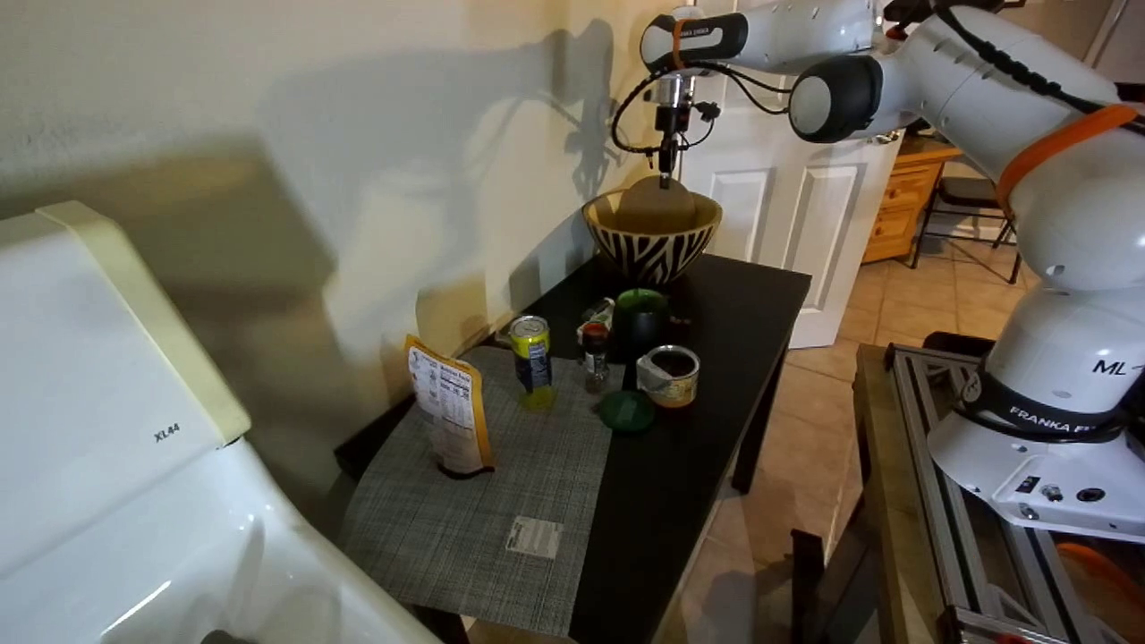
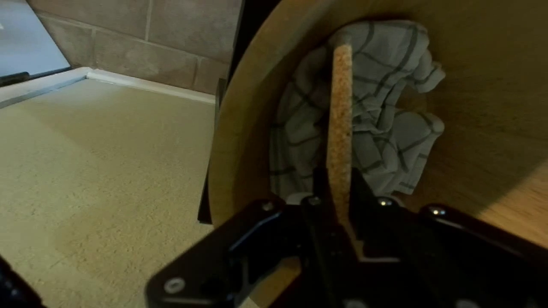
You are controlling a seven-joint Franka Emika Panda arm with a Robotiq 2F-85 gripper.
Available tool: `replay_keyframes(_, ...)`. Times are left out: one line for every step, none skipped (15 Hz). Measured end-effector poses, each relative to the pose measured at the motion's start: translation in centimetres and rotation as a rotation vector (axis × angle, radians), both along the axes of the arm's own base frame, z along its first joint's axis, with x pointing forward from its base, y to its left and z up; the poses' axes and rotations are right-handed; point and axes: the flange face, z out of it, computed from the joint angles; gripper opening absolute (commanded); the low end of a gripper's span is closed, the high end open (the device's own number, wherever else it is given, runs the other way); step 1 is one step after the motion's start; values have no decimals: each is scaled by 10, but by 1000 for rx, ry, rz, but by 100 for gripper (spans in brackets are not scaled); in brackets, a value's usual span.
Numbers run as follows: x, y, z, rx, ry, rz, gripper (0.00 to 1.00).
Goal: Remove the coaster from the wooden bowl
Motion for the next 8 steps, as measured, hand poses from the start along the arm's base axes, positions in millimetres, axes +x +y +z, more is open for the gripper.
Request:
replay_keyframes(2, 4, 0, 1, 11, 8, 4)
replay_keyframes(5, 9, 2, 4, 20, 16, 4)
replay_keyframes(7, 13, 6, 6, 25, 27, 4)
replay_keyframes(9, 18, 14, 11, 26, 46, 4)
replay_keyframes(9, 22, 25, 16, 26, 68, 4)
replay_keyframes(9, 26, 40, 13, 20, 91, 4)
replay_keyframes(8, 29, 59, 5, 8, 115, 4)
replay_keyframes(5, 30, 81, -13, -8, 136, 4)
